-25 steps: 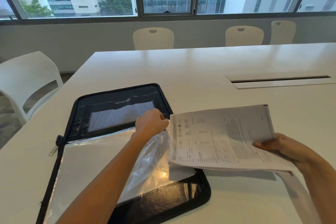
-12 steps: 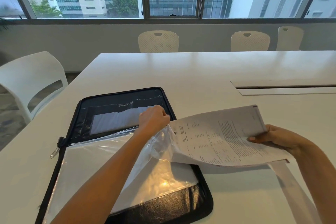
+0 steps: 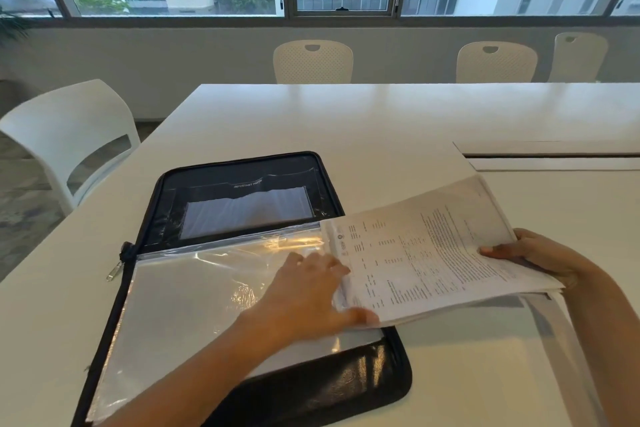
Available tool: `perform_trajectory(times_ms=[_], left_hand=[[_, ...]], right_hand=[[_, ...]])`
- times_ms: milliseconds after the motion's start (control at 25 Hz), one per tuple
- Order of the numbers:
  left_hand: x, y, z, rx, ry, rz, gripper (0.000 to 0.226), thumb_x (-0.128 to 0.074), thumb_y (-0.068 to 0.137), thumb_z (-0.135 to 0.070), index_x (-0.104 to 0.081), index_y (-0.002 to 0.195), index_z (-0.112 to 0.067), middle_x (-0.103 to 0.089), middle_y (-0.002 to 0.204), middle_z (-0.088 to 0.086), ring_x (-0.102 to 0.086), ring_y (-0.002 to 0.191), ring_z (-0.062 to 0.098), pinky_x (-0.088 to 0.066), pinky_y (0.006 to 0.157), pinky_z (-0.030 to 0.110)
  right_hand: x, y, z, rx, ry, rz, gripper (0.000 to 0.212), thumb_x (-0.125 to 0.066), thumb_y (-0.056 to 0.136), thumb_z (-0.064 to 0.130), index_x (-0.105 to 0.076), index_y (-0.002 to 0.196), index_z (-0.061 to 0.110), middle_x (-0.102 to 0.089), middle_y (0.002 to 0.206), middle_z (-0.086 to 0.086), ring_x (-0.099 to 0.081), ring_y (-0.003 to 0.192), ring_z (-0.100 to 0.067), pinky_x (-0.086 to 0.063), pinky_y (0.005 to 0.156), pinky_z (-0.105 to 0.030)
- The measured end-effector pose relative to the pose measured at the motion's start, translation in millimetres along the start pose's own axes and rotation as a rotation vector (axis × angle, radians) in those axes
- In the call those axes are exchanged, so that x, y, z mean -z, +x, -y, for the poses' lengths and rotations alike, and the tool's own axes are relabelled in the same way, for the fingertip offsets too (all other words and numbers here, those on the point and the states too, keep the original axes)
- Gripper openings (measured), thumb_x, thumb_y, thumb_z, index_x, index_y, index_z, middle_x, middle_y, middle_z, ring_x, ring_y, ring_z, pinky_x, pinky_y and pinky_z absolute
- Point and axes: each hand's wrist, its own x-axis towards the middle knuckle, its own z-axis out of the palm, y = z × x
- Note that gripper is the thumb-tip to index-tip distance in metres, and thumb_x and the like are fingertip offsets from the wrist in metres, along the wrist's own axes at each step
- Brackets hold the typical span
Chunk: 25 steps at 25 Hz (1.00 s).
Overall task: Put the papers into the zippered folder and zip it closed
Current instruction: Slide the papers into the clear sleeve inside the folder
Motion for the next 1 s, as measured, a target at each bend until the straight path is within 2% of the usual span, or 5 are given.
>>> perform_trajectory(times_ms=[160, 320, 480, 760, 1000], left_hand=[[-30.5, -27.9, -16.5, -0.09, 0.21, -0.112, 0.067, -0.041, 0.091, -0.06, -0.036, 0.142, -0.017, -0.039, 0.151, 0.005, -0.037, 0.138, 0.023, -0.019, 0.114, 0.049], [-39.6, -32.3, -29.7, -0.078, 0.241, -0.231, 0.051, -0.056, 0.093, -0.029, -0.046, 0.139, -0.01, -0.05, 0.143, 0.012, -0.048, 0.131, 0.025, -0.03, 0.111, 0.05], [-48.7, -35.8, -42.6, -0.065, 0.283, -0.268, 0.05, -0.06, 0.09, -0.026, -0.051, 0.135, -0.005, -0.056, 0.135, 0.016, -0.055, 0.124, 0.028, -0.041, 0.105, 0.05], [-51.0, -36.2, -57.6, -0.015, 0.299, -0.29, 0.056, -0.053, 0.094, -0.033, -0.042, 0.141, -0.004, -0.044, 0.145, 0.019, -0.044, 0.134, 0.03, -0.039, 0.107, 0.051], [-57.1, -36.9, -61.2, -0.019, 0.236, -0.351, 0.048, -0.051, 0.096, -0.033, -0.052, 0.135, -0.006, -0.055, 0.137, 0.015, -0.053, 0.127, 0.027, -0.048, 0.099, 0.047]], right_hand=[[-1.4, -5.4, -5.1, 0.018, 0.024, -0.041, 0.032, -0.062, 0.082, 0.004, -0.064, 0.113, -0.004, -0.069, 0.105, -0.03, -0.07, 0.076, -0.038, -0.059, 0.055, -0.035], [-5.9, -10.9, -9.4, 0.012, 0.051, -0.062, 0.034, -0.065, 0.081, 0.006, -0.065, 0.113, -0.004, -0.069, 0.106, -0.031, -0.071, 0.074, -0.038, -0.06, 0.056, -0.036], [-17.9, -11.3, -11.0, 0.016, 0.047, -0.047, 0.036, -0.069, 0.079, 0.009, -0.066, 0.113, -0.002, -0.069, 0.106, -0.029, -0.071, 0.075, -0.037, -0.06, 0.057, -0.036], [-67.6, 4.1, -3.6, 0.031, 0.039, 0.023, 0.04, -0.073, 0.077, 0.01, -0.065, 0.114, 0.0, -0.071, 0.105, -0.024, -0.072, 0.078, -0.035, -0.059, 0.058, -0.034], [-143.3, 20.7, 17.4, 0.049, -0.064, -0.027, 0.024, -0.072, 0.079, 0.007, -0.066, 0.102, 0.004, -0.076, 0.088, -0.011, -0.074, 0.072, -0.024, -0.057, 0.055, -0.028]])
